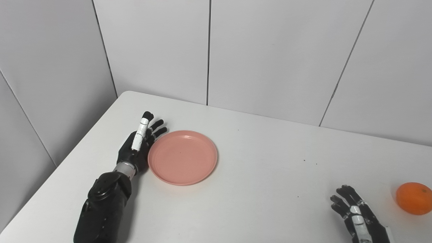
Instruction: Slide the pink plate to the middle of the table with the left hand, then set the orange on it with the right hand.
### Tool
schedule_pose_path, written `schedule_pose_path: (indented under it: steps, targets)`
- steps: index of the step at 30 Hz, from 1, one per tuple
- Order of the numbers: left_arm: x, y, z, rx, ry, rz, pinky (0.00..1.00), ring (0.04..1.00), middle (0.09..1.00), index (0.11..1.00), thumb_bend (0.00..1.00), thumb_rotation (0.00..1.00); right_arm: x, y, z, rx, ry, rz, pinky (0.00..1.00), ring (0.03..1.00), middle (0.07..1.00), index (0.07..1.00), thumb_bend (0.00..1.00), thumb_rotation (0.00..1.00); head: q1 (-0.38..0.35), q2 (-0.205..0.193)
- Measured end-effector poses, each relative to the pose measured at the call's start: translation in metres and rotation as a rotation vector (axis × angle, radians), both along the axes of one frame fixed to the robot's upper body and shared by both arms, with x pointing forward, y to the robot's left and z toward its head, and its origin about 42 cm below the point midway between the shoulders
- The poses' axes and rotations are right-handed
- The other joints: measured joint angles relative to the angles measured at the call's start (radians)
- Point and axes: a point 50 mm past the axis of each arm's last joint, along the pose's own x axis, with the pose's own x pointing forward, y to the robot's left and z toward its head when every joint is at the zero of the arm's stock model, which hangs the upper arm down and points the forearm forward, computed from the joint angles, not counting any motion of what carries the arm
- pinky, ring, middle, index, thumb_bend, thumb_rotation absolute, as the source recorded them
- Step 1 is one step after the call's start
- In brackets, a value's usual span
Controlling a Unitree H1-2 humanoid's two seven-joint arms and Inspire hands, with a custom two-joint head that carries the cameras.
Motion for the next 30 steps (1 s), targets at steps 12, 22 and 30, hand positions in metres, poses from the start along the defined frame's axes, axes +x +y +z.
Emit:
schedule_pose_path:
  steps: [12,22,30]
  targets:
    - [0.002,-0.025,-0.002,-0.018,0.004,-0.036,0.86,0.895,0.922,0.966,0.86,0.79,-0.004,0.003,0.0,-0.022,0.019,0.006,0.82,0.797,0.845,0.802,0.69,0.67,-0.014,0.023]
    - [0.001,-0.051,-0.005,-0.056,0.0,-0.077,0.85,0.895,0.906,0.98,0.86,0.82,-0.01,0.01,0.002,-0.038,0.039,-0.012,0.79,0.782,0.843,0.801,0.69,0.63,-0.084,0.064]
    - [-0.002,-0.061,-0.006,-0.065,0.002,-0.08,0.85,0.89,0.898,0.972,0.88,0.81,-0.014,0.017,0.003,-0.07,0.039,-0.021,0.77,0.77,0.837,0.789,0.68,0.61,-0.152,0.089]
